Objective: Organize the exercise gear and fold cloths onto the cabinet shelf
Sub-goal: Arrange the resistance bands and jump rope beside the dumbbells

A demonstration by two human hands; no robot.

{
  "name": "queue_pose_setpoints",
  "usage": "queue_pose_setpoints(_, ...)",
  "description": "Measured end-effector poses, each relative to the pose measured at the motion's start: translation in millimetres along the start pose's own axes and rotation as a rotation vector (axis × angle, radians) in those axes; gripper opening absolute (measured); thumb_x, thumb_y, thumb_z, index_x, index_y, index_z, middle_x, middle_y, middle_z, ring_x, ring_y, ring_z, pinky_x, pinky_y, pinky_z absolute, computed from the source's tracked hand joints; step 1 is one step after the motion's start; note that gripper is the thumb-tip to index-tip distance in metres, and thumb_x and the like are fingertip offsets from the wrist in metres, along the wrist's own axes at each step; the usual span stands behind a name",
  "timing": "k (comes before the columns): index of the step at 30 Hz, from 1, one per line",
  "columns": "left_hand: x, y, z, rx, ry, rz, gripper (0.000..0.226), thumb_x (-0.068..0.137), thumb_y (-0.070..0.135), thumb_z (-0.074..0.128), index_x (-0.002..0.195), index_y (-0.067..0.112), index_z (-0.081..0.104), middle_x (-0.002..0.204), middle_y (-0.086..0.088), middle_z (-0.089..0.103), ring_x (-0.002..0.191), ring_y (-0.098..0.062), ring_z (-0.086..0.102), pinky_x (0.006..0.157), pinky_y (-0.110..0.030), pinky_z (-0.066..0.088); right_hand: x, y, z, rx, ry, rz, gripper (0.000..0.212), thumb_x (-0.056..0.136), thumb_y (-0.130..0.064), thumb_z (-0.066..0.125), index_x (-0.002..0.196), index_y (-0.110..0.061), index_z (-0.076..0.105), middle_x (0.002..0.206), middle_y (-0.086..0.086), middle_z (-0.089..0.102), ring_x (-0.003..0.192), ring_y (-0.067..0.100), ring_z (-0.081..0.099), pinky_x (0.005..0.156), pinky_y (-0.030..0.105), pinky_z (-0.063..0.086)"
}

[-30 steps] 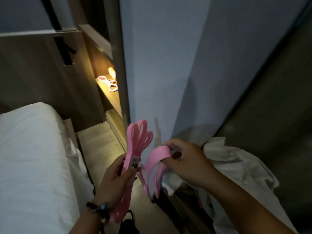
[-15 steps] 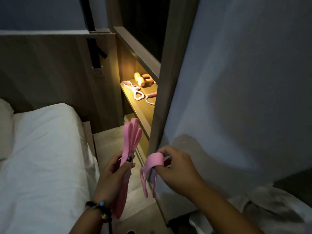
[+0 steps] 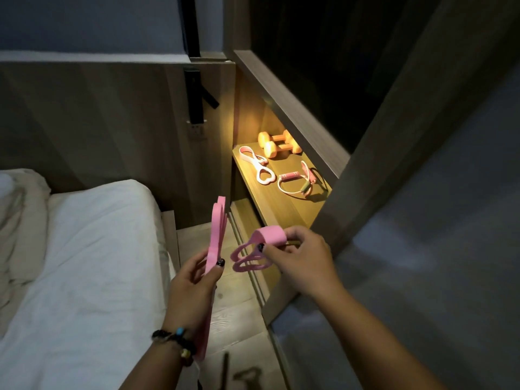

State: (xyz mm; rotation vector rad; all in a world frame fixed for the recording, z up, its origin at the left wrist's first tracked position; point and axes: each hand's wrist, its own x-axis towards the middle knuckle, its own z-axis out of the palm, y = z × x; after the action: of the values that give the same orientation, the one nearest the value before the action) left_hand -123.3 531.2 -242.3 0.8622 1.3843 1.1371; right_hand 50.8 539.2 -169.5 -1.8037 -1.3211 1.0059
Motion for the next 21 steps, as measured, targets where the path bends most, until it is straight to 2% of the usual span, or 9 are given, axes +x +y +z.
queue_pose_setpoints(2,17,3,1,0.011,0.004,0.006,0.035,0.090,0.007,0.063,0.120,0.024,0.064,0.110,0.003,0.069,0.102,-0.018,0.063,0.070,-0.022,0.050,21,-4,4,0.032,-0.007,0.000,0.023,0.080,-0.018,0.074,0.100,-0.016,0.063,0.095,0.000,0.067,0.085,0.009,0.066,0.063,0.019,0.054)
queue_pose_setpoints(5,46,9,6,0.051,-0.013,0.018,0.036,0.090,0.009,0.063,0.121,0.026,0.062,0.108,0.007,0.068,0.100,-0.014,0.063,0.068,-0.017,0.050,55,-4,9,0.122,-0.006,0.009,0.013,0.085,-0.007,0.066,0.096,-0.014,0.063,0.080,-0.007,0.065,0.068,-0.007,0.064,0.048,0.009,0.045)
queue_pose_setpoints(7,67,16,11,0.071,-0.025,0.022,0.034,0.090,0.010,0.062,0.118,0.030,0.060,0.105,0.010,0.066,0.097,-0.008,0.062,0.065,-0.012,0.049,81,-3,10,0.124,0.029,0.001,0.011,0.086,-0.008,0.065,0.092,-0.017,0.065,0.073,-0.011,0.063,0.066,-0.014,0.060,0.047,0.008,0.045)
queue_pose_setpoints(9,91,23,19,0.081,-0.031,0.029,0.034,0.090,0.009,0.062,0.116,0.031,0.059,0.104,0.010,0.065,0.095,-0.006,0.061,0.061,-0.010,0.049,108,-3,12,0.150,0.066,0.012,0.014,0.085,-0.007,0.064,0.088,-0.020,0.065,0.069,-0.014,0.064,0.068,-0.013,0.060,0.048,0.009,0.047)
queue_pose_setpoints(11,115,30,27,0.090,-0.030,0.031,0.034,0.090,0.007,0.062,0.116,0.029,0.059,0.105,0.010,0.064,0.095,-0.005,0.060,0.060,-0.007,0.048,133,-3,16,0.175,0.097,0.057,0.017,0.084,-0.005,0.064,0.089,-0.022,0.064,0.074,-0.012,0.066,0.073,0.000,0.065,0.060,0.018,0.055)
queue_pose_setpoints(13,138,38,37,0.101,-0.041,0.015,0.033,0.090,0.007,0.062,0.117,0.026,0.059,0.106,0.008,0.064,0.095,-0.004,0.060,0.062,-0.008,0.047,155,-4,20,0.207,0.103,0.110,0.019,0.083,-0.005,0.066,0.093,-0.021,0.065,0.090,-0.006,0.066,0.084,0.013,0.067,0.077,0.038,0.059)
queue_pose_setpoints(14,149,42,41,0.104,-0.046,0.005,0.033,0.091,0.008,0.061,0.117,0.027,0.058,0.106,0.008,0.063,0.094,-0.004,0.060,0.062,-0.009,0.047,166,-5,22,0.215,0.105,0.124,0.021,0.083,-0.005,0.067,0.095,-0.021,0.065,0.096,-0.002,0.066,0.090,0.017,0.066,0.080,0.044,0.058)
queue_pose_setpoints(18,194,51,54,0.129,-0.091,-0.003,0.032,0.091,0.009,0.061,0.115,0.030,0.055,0.105,0.012,0.060,0.092,-0.001,0.057,0.058,-0.008,0.046,212,-10,27,0.208,0.146,0.177,0.023,0.083,-0.008,0.066,0.087,-0.030,0.066,0.095,-0.001,0.067,0.088,0.023,0.067,0.078,0.050,0.057)
queue_pose_setpoints(21,232,56,57,0.151,-0.146,-0.007,0.034,0.089,0.005,0.062,0.117,0.025,0.058,0.106,0.010,0.062,0.094,-0.001,0.058,0.059,-0.005,0.046,239,-13,33,0.196,0.158,0.208,0.021,0.083,-0.008,0.066,0.092,-0.027,0.066,0.089,-0.001,0.067,0.079,0.024,0.069,0.072,0.052,0.058)
